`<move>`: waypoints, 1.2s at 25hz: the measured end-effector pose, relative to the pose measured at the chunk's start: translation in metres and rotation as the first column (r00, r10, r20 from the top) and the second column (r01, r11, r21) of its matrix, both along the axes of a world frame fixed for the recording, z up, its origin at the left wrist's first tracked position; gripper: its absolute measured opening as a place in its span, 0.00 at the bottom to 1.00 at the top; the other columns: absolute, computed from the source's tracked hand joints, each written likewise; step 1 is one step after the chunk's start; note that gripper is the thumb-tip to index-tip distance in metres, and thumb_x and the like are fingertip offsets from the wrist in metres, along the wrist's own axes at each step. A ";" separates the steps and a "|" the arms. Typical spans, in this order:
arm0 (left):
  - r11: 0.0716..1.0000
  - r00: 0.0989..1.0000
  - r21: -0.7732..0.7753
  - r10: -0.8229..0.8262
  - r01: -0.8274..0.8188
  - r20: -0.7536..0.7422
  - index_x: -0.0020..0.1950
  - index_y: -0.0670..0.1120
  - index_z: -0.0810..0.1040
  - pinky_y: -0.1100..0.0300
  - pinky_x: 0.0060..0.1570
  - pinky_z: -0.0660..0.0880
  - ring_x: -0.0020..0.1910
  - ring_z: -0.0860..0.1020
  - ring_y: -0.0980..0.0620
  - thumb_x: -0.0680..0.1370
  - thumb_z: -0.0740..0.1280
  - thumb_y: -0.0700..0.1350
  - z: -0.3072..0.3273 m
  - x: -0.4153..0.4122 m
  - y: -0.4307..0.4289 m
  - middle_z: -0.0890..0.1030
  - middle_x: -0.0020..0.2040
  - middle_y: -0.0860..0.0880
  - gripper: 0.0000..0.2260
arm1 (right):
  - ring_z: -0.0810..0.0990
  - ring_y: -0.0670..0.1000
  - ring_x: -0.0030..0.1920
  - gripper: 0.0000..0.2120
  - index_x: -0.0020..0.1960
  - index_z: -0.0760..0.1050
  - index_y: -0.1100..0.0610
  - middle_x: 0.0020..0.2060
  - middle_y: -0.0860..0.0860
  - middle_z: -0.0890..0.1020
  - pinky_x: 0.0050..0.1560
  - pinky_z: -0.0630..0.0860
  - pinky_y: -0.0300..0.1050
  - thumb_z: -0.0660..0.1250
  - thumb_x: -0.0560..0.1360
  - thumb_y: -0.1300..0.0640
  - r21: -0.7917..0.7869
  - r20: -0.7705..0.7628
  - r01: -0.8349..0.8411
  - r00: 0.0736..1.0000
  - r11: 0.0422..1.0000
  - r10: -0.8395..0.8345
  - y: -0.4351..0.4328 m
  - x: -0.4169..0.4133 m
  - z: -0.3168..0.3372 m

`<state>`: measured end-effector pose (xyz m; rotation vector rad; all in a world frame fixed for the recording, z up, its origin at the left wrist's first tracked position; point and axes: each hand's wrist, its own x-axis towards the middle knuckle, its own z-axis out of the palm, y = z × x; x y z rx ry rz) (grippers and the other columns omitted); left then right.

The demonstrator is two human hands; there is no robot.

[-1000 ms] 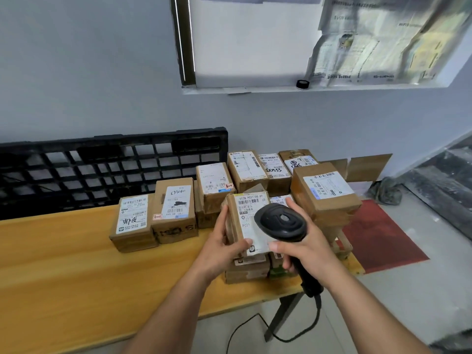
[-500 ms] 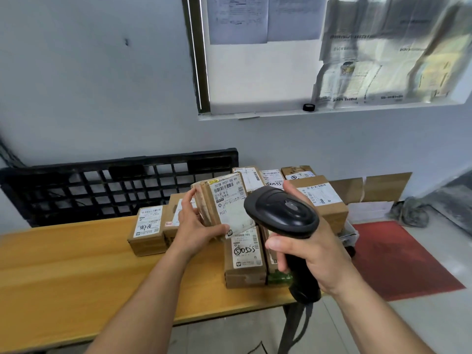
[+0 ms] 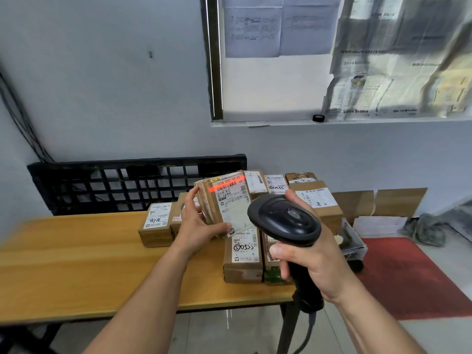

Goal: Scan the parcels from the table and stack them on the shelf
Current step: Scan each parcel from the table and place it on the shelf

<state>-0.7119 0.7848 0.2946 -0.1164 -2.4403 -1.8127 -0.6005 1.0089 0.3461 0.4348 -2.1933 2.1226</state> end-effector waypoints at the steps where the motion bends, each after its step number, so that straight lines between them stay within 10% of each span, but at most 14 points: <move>1: 1.000 1.000 0.007 0.004 -0.004 0.001 0.73 0.61 0.50 0.62 0.46 0.78 0.63 0.71 0.49 0.64 0.80 0.39 0.001 0.004 -0.001 0.64 0.71 0.45 0.51 | 0.78 0.56 0.25 0.49 0.76 0.57 0.41 0.41 0.50 0.85 0.33 0.79 0.49 0.78 0.62 0.57 0.010 -0.002 -0.006 1.000 1.000 0.006 0.001 0.003 0.000; 7: 0.996 0.996 -0.003 0.088 -0.088 0.003 0.69 0.69 0.54 0.42 0.58 0.77 0.62 0.72 0.47 0.56 0.82 0.47 0.005 0.040 -0.011 0.66 0.69 0.44 0.52 | 0.78 0.59 0.27 0.46 0.75 0.56 0.42 0.32 0.51 0.83 0.38 0.81 0.46 0.74 0.65 0.60 0.050 -0.054 -0.046 0.997 0.998 0.049 0.001 0.018 -0.001; 14: 0.970 0.972 0.065 0.234 -0.233 -0.018 0.73 0.54 0.54 0.73 0.36 0.75 0.54 0.74 0.57 0.70 0.75 0.34 0.013 0.110 -0.043 0.71 0.57 0.53 0.42 | 0.80 0.59 0.29 0.50 0.75 0.58 0.37 0.58 0.55 0.80 0.31 0.80 0.54 0.80 0.60 0.53 0.056 -0.090 -0.194 0.976 0.979 0.199 -0.029 0.024 -0.011; 19: 0.900 0.901 0.074 0.432 -0.429 -0.031 0.69 0.60 0.58 0.61 0.46 0.78 0.57 0.75 0.55 0.70 0.76 0.39 0.009 0.168 -0.095 0.74 0.61 0.51 0.38 | 0.80 0.53 0.28 0.53 0.77 0.57 0.43 0.55 0.59 0.81 0.28 0.79 0.48 0.83 0.61 0.57 0.053 -0.094 -0.336 0.936 0.940 0.340 -0.078 0.038 -0.011; 26: 0.796 0.795 0.107 0.604 -0.596 -0.058 0.70 0.61 0.60 0.66 0.42 0.77 0.55 0.77 0.57 0.69 0.78 0.42 0.015 0.267 -0.166 0.75 0.57 0.57 0.38 | 0.82 0.52 0.34 0.50 0.73 0.59 0.36 0.57 0.41 0.80 0.28 0.79 0.47 0.81 0.60 0.59 0.089 -0.130 -0.516 0.842 0.852 0.524 -0.164 0.085 -0.006; 30: 0.723 0.722 0.111 0.689 -0.682 -0.055 0.71 0.57 0.60 0.72 0.41 0.75 0.51 0.75 0.66 0.71 0.75 0.37 0.024 0.341 -0.204 0.73 0.54 0.60 0.37 | 0.81 0.47 0.32 0.49 0.70 0.59 0.35 0.57 0.48 0.81 0.28 0.79 0.46 0.79 0.58 0.59 0.088 -0.145 -0.596 0.785 0.798 0.602 -0.218 0.133 0.006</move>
